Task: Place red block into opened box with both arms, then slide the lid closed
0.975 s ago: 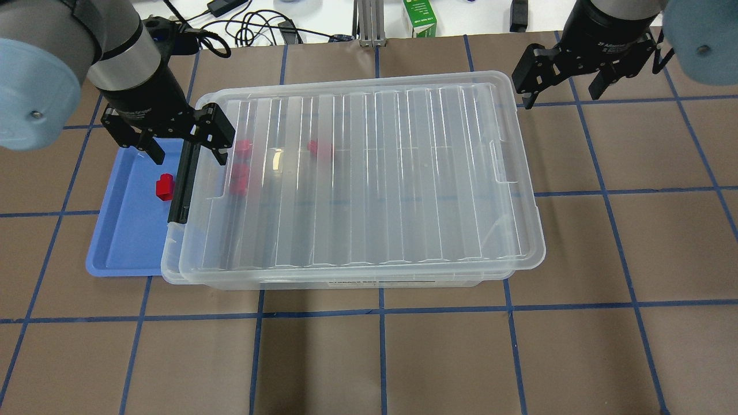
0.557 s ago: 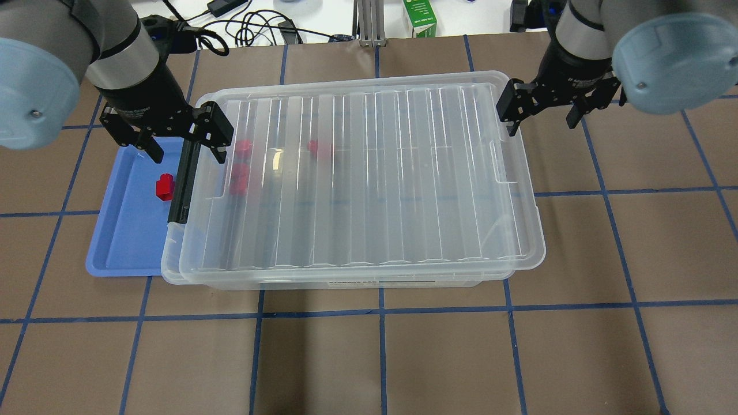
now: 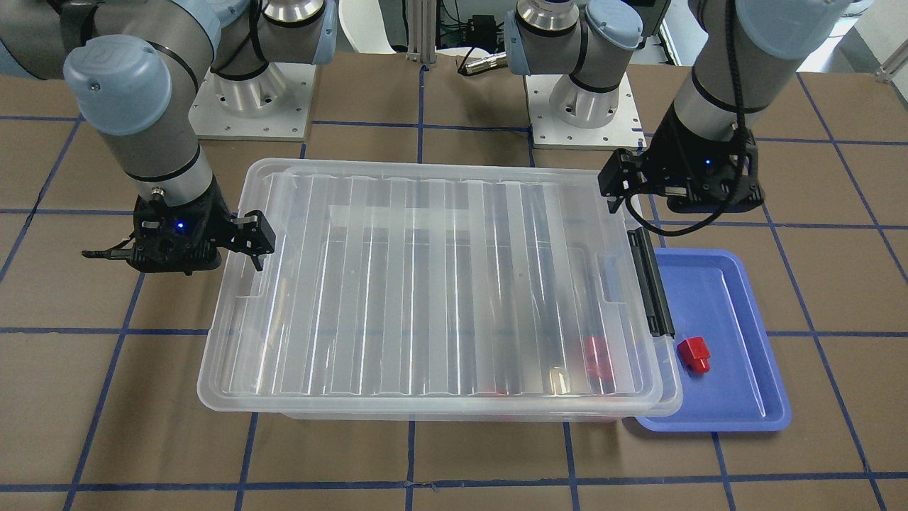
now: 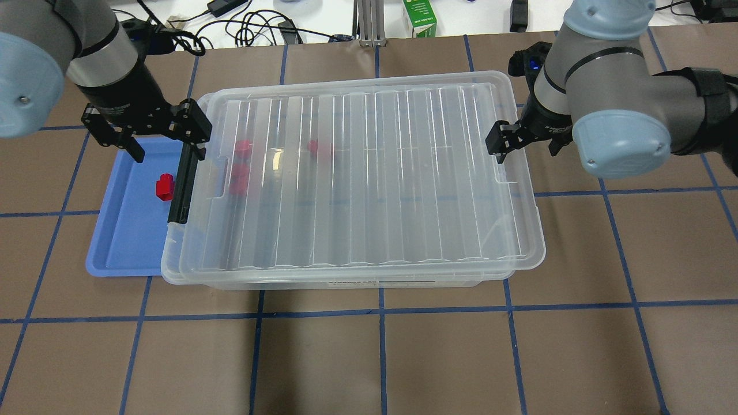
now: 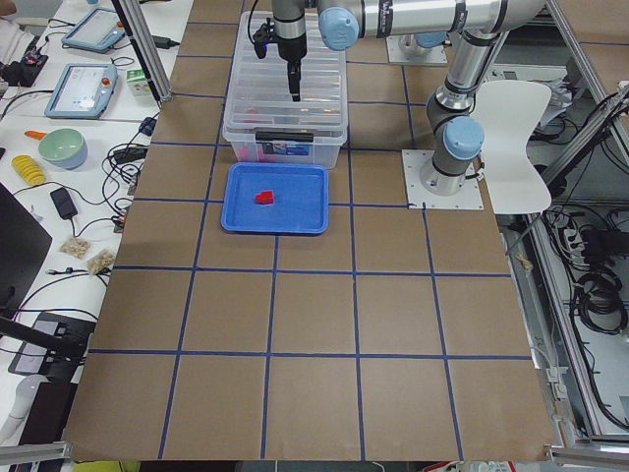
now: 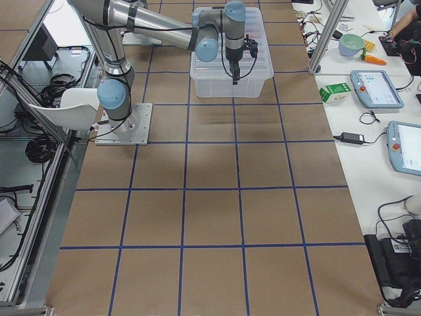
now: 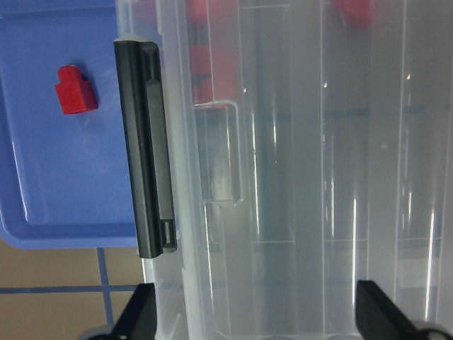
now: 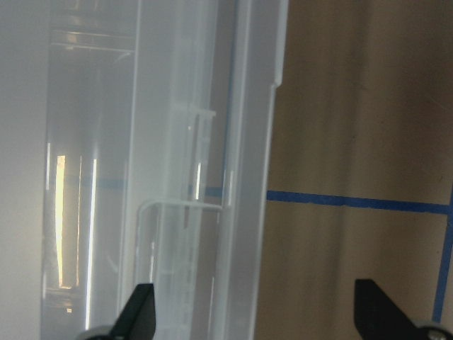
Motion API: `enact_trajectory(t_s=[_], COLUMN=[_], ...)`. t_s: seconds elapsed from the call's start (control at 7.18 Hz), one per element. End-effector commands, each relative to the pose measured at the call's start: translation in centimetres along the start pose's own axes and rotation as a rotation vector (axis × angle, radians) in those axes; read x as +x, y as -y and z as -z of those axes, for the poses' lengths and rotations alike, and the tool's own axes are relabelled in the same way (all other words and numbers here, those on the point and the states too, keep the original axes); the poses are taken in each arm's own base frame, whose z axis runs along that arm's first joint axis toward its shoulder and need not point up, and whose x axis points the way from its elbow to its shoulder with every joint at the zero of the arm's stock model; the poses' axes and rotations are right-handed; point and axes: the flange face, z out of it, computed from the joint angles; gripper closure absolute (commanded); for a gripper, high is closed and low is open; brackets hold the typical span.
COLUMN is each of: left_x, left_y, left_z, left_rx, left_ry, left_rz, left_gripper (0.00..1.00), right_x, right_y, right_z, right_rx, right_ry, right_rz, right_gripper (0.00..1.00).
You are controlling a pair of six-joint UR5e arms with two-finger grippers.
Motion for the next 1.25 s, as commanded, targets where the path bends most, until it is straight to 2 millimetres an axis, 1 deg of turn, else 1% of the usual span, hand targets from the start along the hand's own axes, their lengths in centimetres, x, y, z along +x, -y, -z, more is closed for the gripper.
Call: enact_trajectory(t_s=[0.0,0.28,0.42,0.56,0.7,0.84,1.11], left_x=[-7.3,-13.0,-15.5,-17.3,-18.0,-18.5,-19.0], left_y=[1.9,3.8,4.7,5.8,6.9,8.2,10.0], left_z=[-1.3,-3.5,-4.9,-6.4,-7.9,-9.9,-12.7], left_rx=[-0.002,0.0,-0.003,0.002,0.008,0.005,0.003], left_ry=[-0.016,-0.025,-0.029,-0.029,-0.027,-0.028,-0.031], left_rz=[0.049,0.029,0.027,0.007,0.0,0.003,0.003], left_gripper=[0.0,0.0,0.0,0.0,0.0,0.0,0.0], right_x=[0.0,0.5,1.4,3.0,4.2,4.4,4.9], right_y=[-0.1,0.1,0.2,0.1,0.1,0.2,0.3], right_z=[-0.3,-0.2,0.0,0.1,-0.1,-0.3,-0.4], right_rx=[0.002,0.01,0.013,0.012,0.007,0.004,0.002], right_ry=[-0.003,-0.001,-0.007,-0.002,0.0,-0.002,-0.015], right_rz=[0.003,0.011,0.035,0.02,0.019,0.043,0.1], right_gripper=[0.0,0.0,0.0,0.0,0.0,0.0,0.0])
